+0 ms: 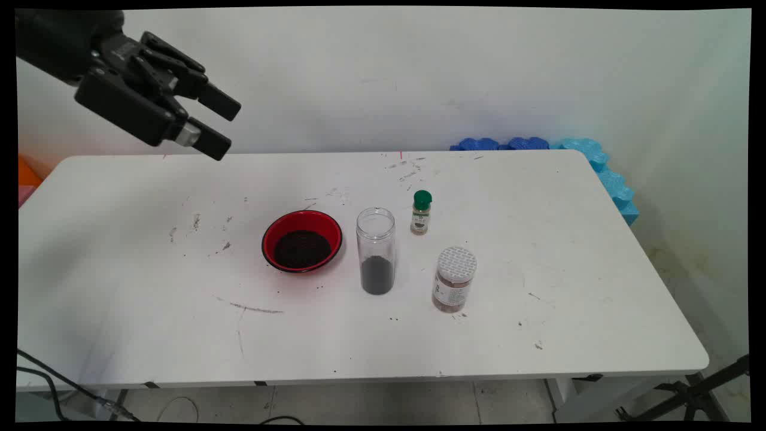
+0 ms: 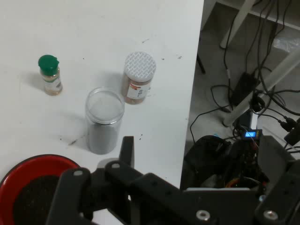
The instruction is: Pick up the black seasoning powder from the table
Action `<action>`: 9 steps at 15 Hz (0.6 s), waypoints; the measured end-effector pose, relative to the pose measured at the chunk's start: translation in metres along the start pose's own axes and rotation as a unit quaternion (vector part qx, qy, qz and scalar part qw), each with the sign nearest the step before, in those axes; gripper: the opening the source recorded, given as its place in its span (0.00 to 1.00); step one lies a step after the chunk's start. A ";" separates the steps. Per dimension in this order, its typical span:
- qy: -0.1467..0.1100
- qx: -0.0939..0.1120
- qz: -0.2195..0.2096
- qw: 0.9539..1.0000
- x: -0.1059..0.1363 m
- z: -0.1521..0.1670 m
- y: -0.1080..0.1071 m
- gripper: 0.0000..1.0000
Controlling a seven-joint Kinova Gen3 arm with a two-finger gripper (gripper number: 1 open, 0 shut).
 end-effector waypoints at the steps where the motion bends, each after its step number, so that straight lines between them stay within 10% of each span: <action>1: 0.000 0.002 -0.002 1.000 -0.001 0.002 -0.001 1.00; 9: -0.010 0.042 -0.034 0.999 -0.037 0.040 -0.017 1.00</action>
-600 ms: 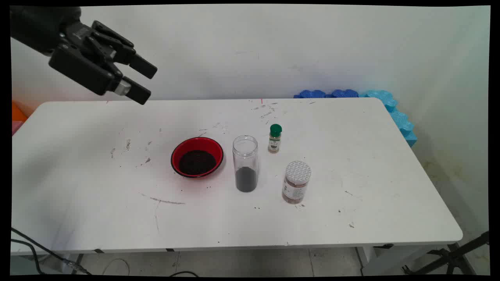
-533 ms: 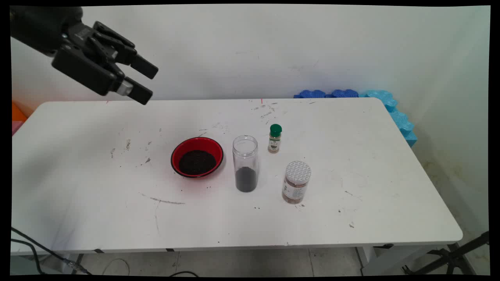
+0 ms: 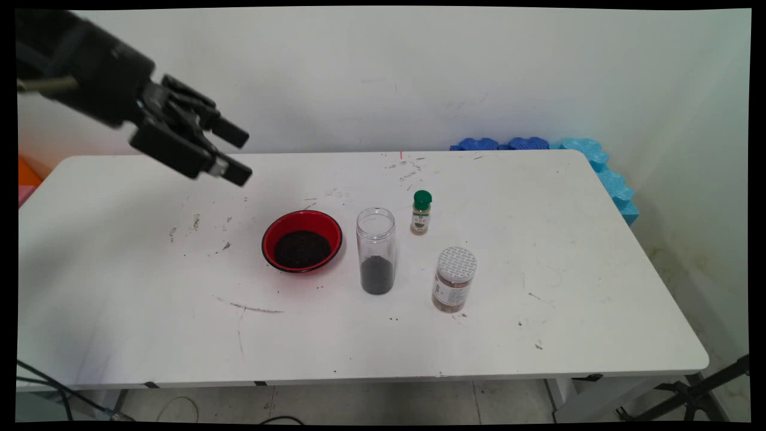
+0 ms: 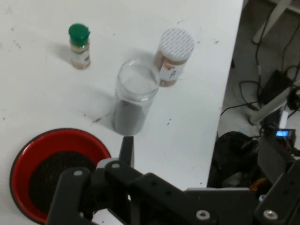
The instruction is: Pick up the black seasoning powder from the table
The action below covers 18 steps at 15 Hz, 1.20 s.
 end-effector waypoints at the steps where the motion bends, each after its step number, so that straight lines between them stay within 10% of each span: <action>1: 0.000 0.005 -0.001 1.000 -0.006 0.008 -0.002 1.00; 10: -0.003 0.046 -0.013 0.999 -0.063 0.098 -0.016 1.00; 18: 0.022 0.043 -0.012 0.999 -0.078 0.159 -0.022 1.00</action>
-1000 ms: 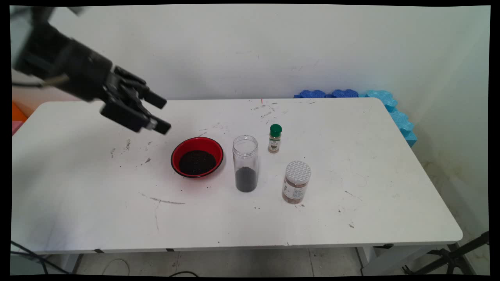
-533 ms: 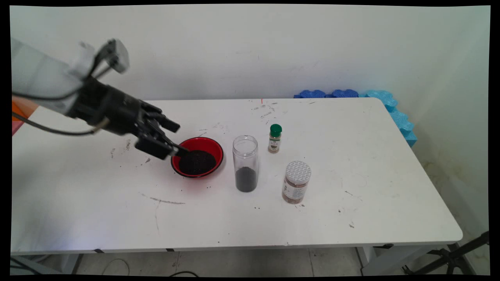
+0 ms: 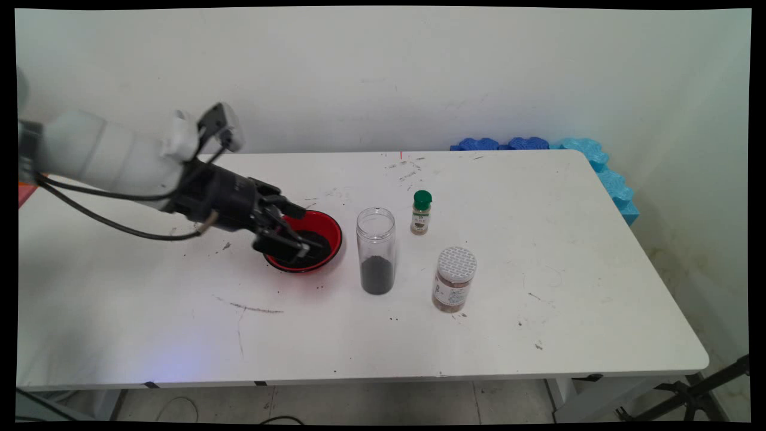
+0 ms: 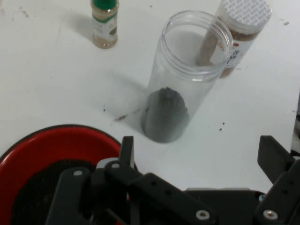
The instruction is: Pick up the black seasoning powder from the table
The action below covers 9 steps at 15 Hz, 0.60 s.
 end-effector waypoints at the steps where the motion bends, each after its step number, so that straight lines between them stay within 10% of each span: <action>1: 0.005 -0.003 0.001 1.000 -0.001 0.010 0.000 1.00; 9: 0.029 -0.006 0.015 0.999 0.000 0.061 -0.004 1.00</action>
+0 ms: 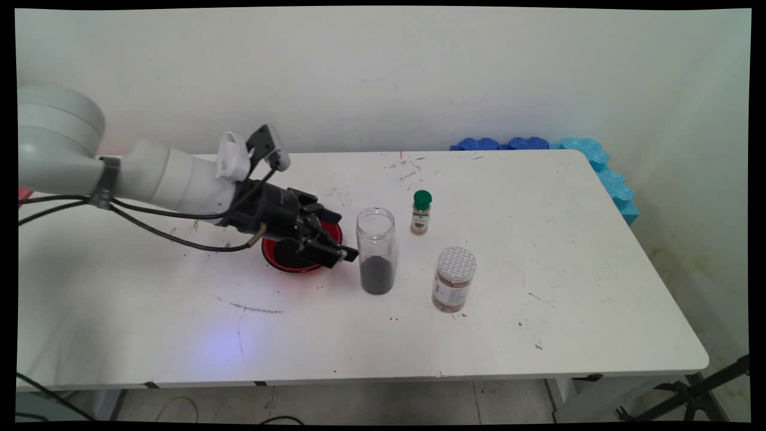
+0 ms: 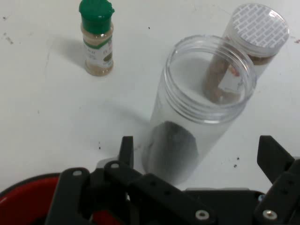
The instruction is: Pick up the black seasoning powder from the table
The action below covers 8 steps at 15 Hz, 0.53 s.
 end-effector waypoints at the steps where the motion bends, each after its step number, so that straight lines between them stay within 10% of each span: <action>1: 0.003 -0.001 0.001 1.000 0.000 0.006 -0.001 1.00; 8: 0.017 -0.008 0.004 1.000 0.002 0.030 -0.003 1.00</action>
